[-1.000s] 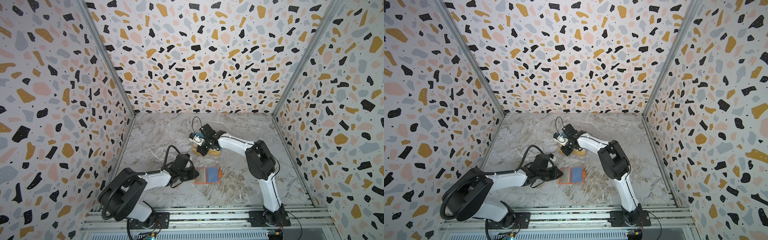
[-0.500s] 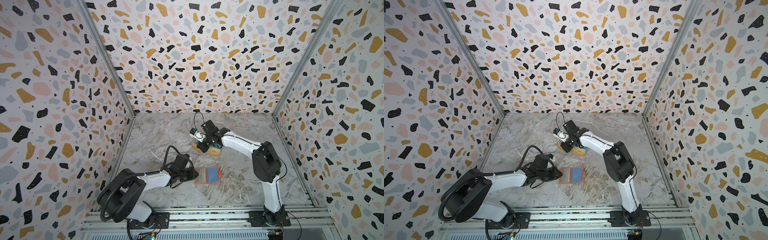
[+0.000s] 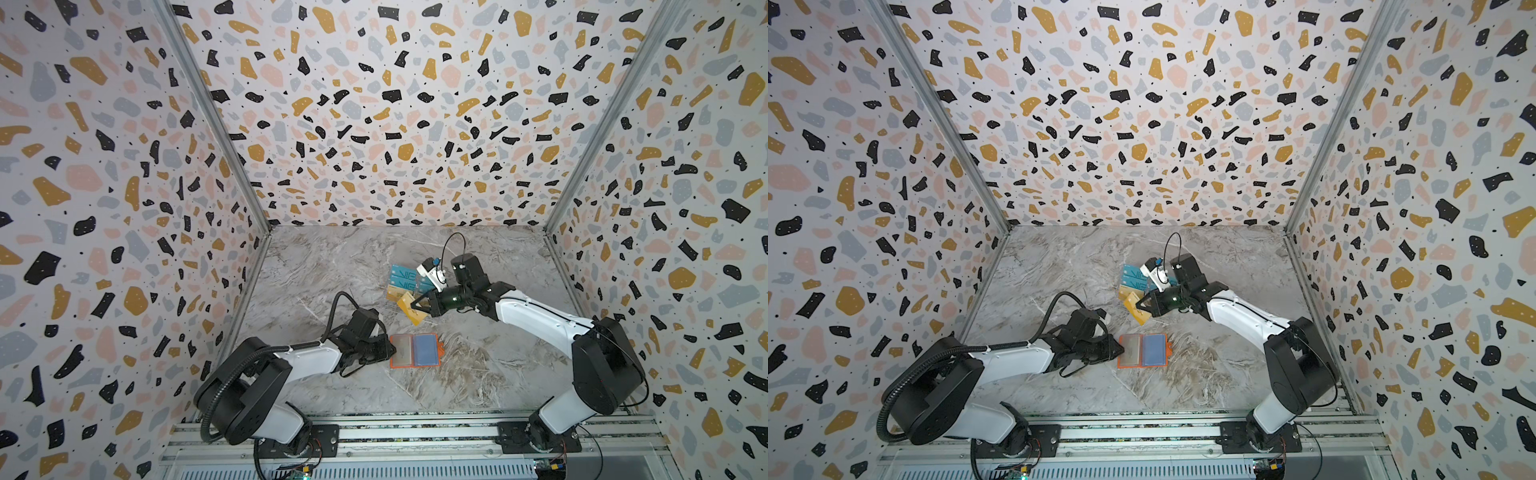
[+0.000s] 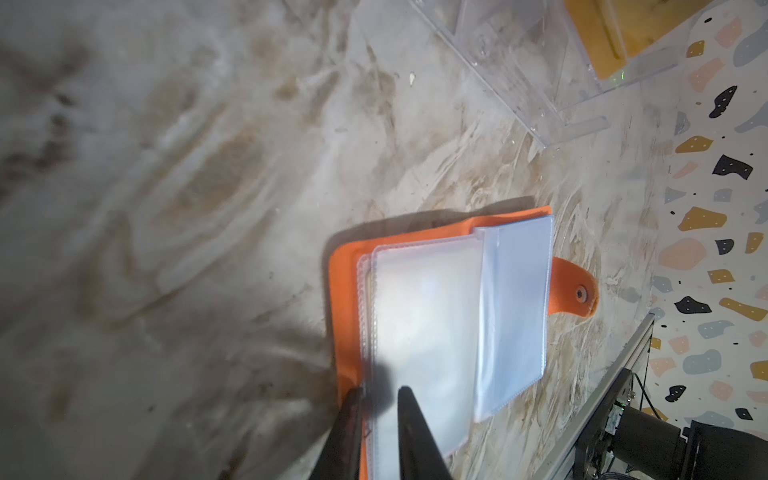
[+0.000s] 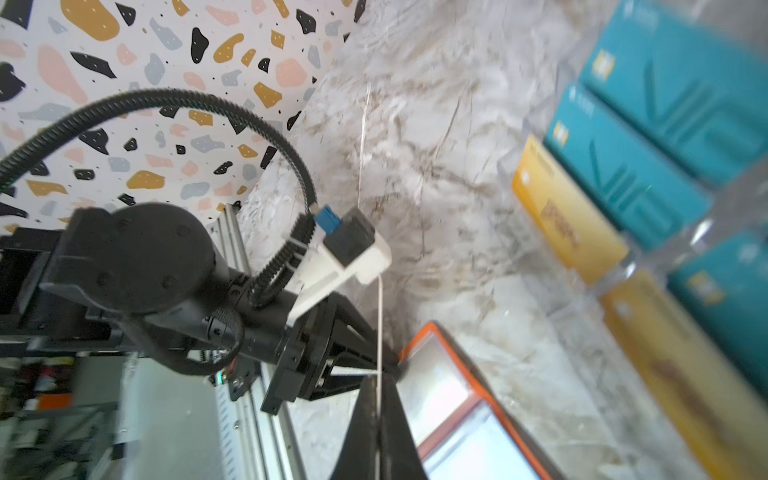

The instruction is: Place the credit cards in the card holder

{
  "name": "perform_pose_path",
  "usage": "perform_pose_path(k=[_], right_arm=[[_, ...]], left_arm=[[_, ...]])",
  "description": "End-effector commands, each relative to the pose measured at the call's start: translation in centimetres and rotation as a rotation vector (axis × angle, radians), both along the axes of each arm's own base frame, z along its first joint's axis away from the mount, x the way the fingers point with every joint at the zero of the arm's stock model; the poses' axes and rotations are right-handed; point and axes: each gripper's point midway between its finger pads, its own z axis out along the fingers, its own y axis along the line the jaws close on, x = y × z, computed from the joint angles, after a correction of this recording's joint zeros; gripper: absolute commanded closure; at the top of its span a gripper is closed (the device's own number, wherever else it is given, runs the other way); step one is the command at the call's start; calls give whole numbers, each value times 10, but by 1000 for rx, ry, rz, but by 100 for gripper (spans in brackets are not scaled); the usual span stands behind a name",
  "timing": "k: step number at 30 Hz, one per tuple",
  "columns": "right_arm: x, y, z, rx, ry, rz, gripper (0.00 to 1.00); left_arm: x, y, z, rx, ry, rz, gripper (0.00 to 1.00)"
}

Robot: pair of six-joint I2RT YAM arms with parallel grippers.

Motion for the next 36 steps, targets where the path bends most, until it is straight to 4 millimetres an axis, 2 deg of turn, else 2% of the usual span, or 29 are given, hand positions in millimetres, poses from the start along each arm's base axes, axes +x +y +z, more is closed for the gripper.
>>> perform_pose_path(k=[1,7,14,18,24,36], right_arm=[[-28,7,5,89,129,22,100],[-54,-10,-28,92,252,-32,100],[-69,-28,-55,35,304,-93,100],[-69,-32,-65,36,336,-115,100],[-60,-37,-75,23,336,-163,100],[-59,-34,-89,35,378,-173,100]], left_arm=[[-10,6,-12,41,33,-19,81],[-12,8,-14,59,41,-33,81],[-10,7,-14,63,40,-35,81],[-10,6,-15,59,41,-33,81],[-9,6,-13,53,34,-29,81],[-9,5,-12,43,33,-25,82]])
